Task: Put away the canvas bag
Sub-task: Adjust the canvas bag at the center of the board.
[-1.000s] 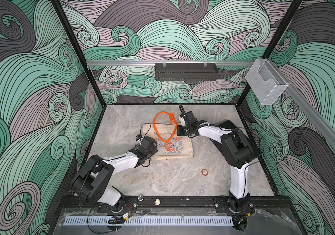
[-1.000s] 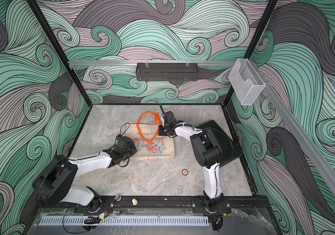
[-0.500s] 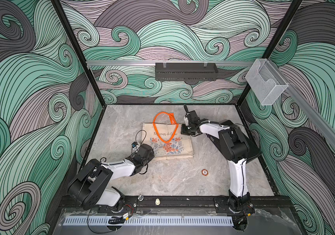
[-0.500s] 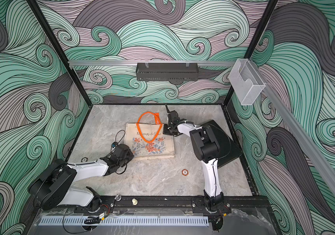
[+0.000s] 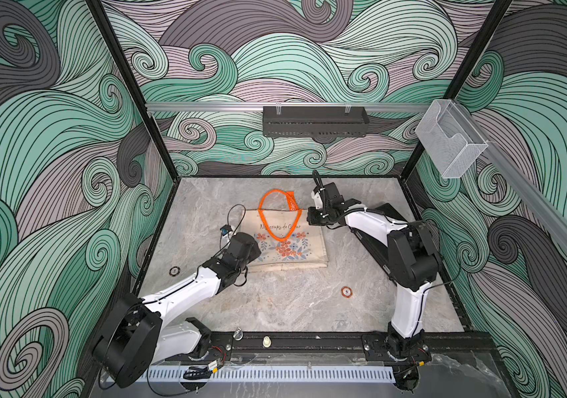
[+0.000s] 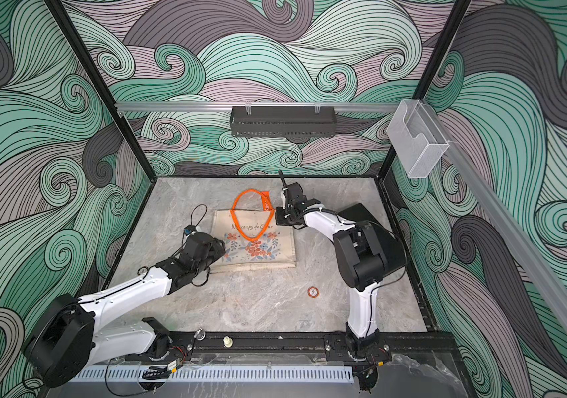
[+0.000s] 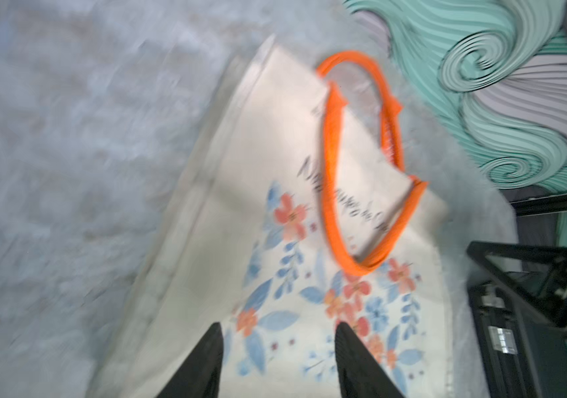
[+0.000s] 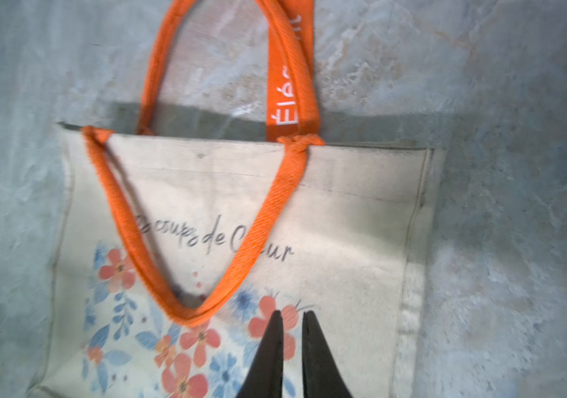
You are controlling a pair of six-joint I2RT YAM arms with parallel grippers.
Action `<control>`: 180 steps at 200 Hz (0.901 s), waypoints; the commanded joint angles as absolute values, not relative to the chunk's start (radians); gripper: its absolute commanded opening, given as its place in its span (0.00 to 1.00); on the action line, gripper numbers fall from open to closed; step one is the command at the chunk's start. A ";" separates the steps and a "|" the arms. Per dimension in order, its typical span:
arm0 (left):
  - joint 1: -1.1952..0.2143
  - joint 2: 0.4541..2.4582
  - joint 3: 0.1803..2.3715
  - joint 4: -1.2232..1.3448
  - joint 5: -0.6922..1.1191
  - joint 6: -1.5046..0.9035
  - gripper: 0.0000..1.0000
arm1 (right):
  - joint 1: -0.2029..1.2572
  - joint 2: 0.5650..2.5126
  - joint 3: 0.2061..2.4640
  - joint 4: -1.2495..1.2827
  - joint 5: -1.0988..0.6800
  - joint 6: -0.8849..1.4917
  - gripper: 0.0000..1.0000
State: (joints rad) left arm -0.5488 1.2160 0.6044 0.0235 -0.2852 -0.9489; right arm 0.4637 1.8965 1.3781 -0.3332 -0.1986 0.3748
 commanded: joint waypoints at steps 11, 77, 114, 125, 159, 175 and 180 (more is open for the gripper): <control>-0.434 1.372 0.689 0.165 -0.136 -0.809 0.50 | 0.487 1.859 1.244 -0.308 -0.276 0.388 0.08; -0.317 1.762 0.915 0.051 0.021 -0.804 0.38 | 0.483 1.864 1.085 -0.256 -0.235 0.410 0.08; -0.312 1.743 0.830 0.093 -0.089 -0.868 0.35 | 0.490 1.875 1.037 -0.306 -0.120 0.407 0.07; -0.310 1.742 0.831 0.080 -0.115 -0.853 0.36 | 0.490 1.862 1.013 -0.295 -0.109 0.406 0.07; -0.298 1.722 0.865 0.027 -0.135 -0.798 0.39 | 0.490 1.785 0.977 -0.259 -0.112 0.382 0.08; -0.298 1.668 0.876 0.008 -0.150 -0.778 0.43 | 0.491 1.718 0.976 -0.257 -0.109 0.363 0.12; -0.299 1.645 0.882 -0.003 -0.160 -0.767 0.45 | 0.491 1.689 0.979 -0.260 -0.105 0.355 0.16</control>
